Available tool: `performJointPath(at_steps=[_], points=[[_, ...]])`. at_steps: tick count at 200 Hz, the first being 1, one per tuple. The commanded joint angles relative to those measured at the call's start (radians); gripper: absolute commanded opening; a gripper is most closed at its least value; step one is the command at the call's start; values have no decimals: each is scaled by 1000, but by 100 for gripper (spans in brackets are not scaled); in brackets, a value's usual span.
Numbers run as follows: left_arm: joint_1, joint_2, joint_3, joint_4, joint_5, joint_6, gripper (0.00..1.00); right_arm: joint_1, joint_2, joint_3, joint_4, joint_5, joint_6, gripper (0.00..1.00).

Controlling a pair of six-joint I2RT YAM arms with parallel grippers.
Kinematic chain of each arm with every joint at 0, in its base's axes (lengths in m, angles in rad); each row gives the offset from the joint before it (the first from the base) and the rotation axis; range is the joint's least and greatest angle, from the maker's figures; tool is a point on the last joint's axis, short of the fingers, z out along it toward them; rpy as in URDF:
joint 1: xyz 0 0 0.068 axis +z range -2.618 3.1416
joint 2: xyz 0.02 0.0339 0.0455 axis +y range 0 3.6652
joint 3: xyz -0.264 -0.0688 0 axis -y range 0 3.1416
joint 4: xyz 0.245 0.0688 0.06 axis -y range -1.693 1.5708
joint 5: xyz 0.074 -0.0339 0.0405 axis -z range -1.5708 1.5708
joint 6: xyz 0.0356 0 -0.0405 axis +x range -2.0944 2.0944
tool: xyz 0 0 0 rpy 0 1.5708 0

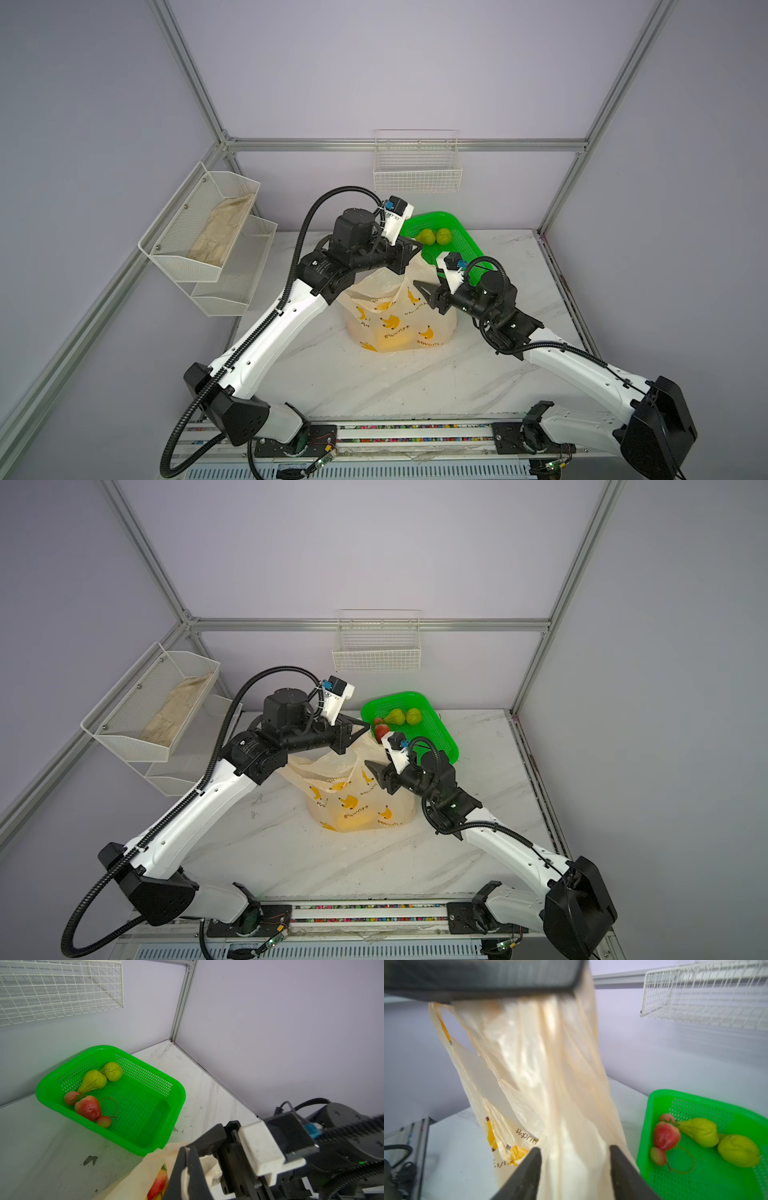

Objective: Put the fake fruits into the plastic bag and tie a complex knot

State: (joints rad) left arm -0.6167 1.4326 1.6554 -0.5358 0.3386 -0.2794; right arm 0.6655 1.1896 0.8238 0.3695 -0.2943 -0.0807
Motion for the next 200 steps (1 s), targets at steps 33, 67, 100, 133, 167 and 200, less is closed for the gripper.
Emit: performJointPath(at_steps=[33, 67, 100, 133, 167, 200], points=[[-2, -73, -73, 71, 38, -77, 0, 1, -15, -13, 192, 39, -49, 97], [-2, -76, -93, 69, 56, -104, 0, 28, 66, 13, 339, 16, -32, 97], [-3, -72, -98, 66, 63, -112, 0, 32, 137, 42, 420, -71, -44, 95], [-2, -60, -101, 63, 72, -129, 0, 40, 197, 54, 532, -41, -18, 83], [-2, -39, -85, 57, 79, -167, 0, 52, 249, 71, 587, 5, -26, 71], [-2, -28, -66, 38, 77, -185, 0, 62, 277, 94, 562, 43, -37, 43]])
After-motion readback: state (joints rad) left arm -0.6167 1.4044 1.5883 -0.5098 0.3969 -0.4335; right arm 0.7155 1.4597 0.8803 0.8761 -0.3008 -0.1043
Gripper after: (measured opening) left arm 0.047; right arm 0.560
